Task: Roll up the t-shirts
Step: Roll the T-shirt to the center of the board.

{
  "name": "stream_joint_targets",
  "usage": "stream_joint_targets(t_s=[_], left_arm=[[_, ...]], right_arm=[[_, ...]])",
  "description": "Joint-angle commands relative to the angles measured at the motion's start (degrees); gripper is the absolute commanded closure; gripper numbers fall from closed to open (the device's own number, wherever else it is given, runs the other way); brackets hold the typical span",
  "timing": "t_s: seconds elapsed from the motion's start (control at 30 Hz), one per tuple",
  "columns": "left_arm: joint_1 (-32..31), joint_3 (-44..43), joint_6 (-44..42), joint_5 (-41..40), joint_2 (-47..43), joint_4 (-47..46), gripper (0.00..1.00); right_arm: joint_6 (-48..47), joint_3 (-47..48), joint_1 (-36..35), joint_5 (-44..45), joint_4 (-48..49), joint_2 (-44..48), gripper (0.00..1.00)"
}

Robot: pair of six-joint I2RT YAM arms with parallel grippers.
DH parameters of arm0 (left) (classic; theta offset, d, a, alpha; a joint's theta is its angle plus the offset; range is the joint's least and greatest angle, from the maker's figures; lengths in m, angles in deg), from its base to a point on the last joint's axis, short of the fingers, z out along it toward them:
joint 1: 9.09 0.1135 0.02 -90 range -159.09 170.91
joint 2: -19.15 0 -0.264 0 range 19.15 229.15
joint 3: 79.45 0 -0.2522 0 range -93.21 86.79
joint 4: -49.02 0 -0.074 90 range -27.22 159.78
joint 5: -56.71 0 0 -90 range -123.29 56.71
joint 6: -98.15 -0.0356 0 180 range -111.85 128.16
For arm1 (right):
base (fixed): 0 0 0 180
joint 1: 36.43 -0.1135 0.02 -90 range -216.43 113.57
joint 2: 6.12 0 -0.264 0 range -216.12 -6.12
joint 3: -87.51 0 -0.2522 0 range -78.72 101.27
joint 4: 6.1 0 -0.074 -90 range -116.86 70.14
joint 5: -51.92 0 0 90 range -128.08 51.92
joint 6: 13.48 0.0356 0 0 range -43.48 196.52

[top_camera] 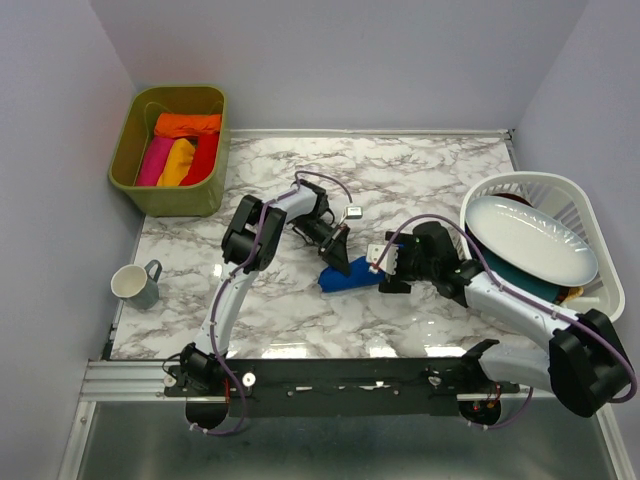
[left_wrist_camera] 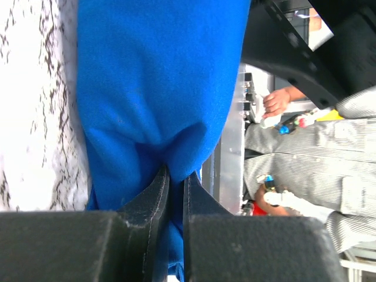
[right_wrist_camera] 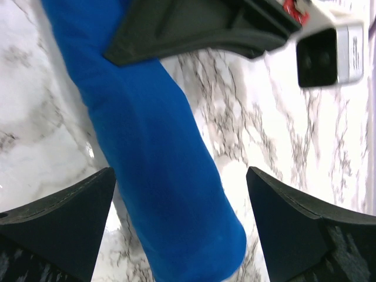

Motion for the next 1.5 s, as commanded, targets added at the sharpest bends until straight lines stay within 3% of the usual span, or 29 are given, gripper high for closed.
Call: stream_joint_targets(t_s=[0.0,0.13,0.3,0.43,0.6,0.77,1.07,1.27,1.37,1.4,1.47], left_arm=[[0.6,2.3,0.2,-4.4,0.9,1.9,0.84],[1.0,2.4,0.4,-5.0,0.9,1.5,0.84],[2.2,3.9,-0.2,-6.7,-0.1,2.1,0.84],[3.7,6.2,-1.2,-8.5,-1.6,2.8,0.84],[3.9,7.0,-4.3,-10.6,-2.7,5.9,0.85],[4.0,9.9,-6.1,-11.1,-4.9,7.2,0.85],[4.0,10.3,-6.2,-12.1,-5.9,7.2,0.85],[4.2,10.3,-6.2,-12.2,-6.2,7.2,0.85],[4.7,11.1,-6.4,-12.4,-6.7,7.2,0.85],[4.9,11.4,-6.4,-12.4,-6.8,7.2,0.85],[5.3,12.4,-6.6,-12.6,-7.5,7.2,0.85]], right_arm=[[-7.0,1.0,3.8,-8.6,-8.3,-2.6,0.0],[-15.3,1.2,4.0,-12.6,-11.1,-5.0,0.0],[-16.4,1.2,4.2,-11.6,-6.8,-9.3,0.0],[-13.7,6.2,6.8,-16.0,-8.7,-12.2,0.0],[-9.5,20.2,13.0,-26.2,-26.4,-18.8,0.0],[-14.6,28.8,15.7,-32.8,-41.7,-24.7,0.0],[-17.4,35.7,15.7,-37.7,-52.5,-34.8,0.0],[-14.9,38.3,15.7,-38.0,-53.8,-40.1,0.0],[-10.8,38.8,15.7,-36.0,-52.6,-43.0,0.11],[-10.7,39.3,15.7,-35.6,-53.2,-43.9,0.24],[-8.9,41.0,15.7,-33.5,-53.7,-46.1,0.4]])
